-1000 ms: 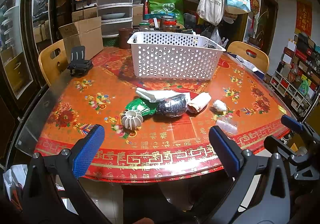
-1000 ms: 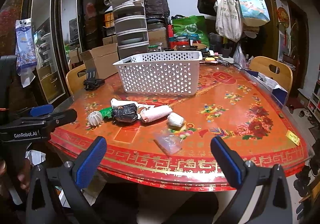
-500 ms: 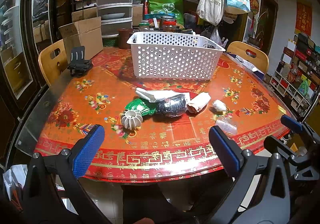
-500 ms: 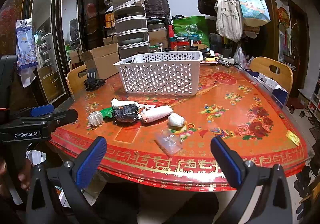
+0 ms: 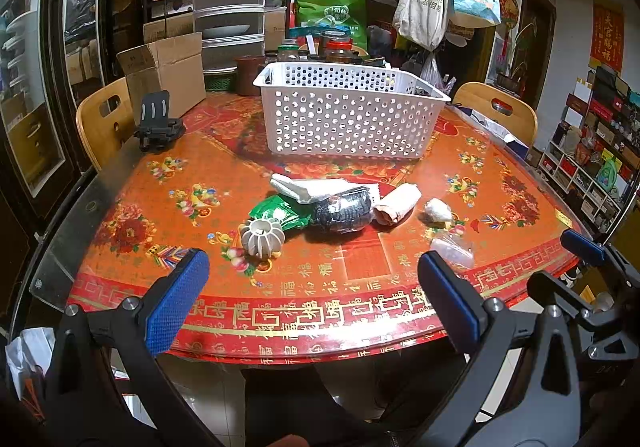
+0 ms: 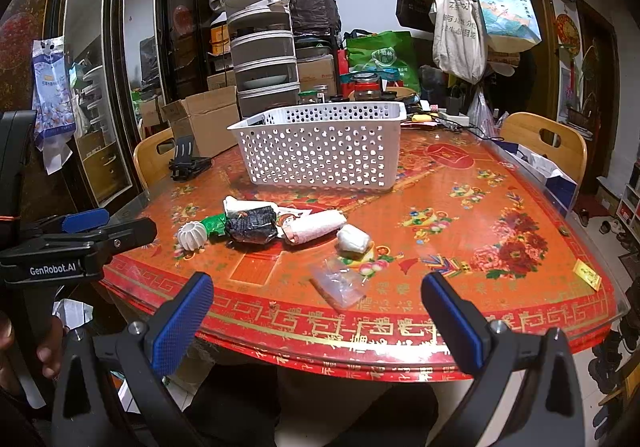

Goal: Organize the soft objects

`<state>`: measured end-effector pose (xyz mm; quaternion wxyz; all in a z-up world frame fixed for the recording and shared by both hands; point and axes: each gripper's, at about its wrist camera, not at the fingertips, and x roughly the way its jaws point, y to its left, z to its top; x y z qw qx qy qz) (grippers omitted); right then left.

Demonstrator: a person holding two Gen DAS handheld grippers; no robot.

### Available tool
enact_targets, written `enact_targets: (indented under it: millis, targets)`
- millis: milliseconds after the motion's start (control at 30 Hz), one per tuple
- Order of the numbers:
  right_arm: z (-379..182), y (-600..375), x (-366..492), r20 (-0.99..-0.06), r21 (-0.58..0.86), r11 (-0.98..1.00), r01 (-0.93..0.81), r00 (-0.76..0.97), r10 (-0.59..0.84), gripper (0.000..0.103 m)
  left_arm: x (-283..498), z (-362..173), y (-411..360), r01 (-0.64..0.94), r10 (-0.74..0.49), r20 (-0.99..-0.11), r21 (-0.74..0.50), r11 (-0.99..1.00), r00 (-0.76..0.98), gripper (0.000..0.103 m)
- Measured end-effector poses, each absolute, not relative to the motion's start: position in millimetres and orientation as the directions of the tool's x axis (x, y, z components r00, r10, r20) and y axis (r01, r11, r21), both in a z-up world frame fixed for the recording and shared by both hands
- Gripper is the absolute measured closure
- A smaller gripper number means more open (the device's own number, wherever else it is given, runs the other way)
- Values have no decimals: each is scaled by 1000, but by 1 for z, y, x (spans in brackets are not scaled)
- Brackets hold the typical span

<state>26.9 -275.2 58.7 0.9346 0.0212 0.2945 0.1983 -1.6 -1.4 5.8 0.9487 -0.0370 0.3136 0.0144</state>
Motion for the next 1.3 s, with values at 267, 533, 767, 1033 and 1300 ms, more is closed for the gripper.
enact_targets:
  millis: [267,533,767,1033,1300]
  targets:
    - [59,-273,26,-541,157,920,-359,748,384,0,-1,6,-1,-51,5,-596,-61,997,803,0]
    - [56,-272,30,-544,183,914,-361,738,400,0,-10,9,0,-58,18,-521,-60,997,853,0]
    - [29,-278,49,-547,146,942,-303,768,332,0,21,-30,33,-95,31,-608,-74,993,793,0]
    - [-6,-290,77,-591,186,936,-300,727,350,20,59,-74,51,-91,10,-665,-88,992,746,1]
    - [-19,-286,86,-611,185,929,-320,703,363,25,76,-90,50,-77,-1,-674,-86,993,739,27]
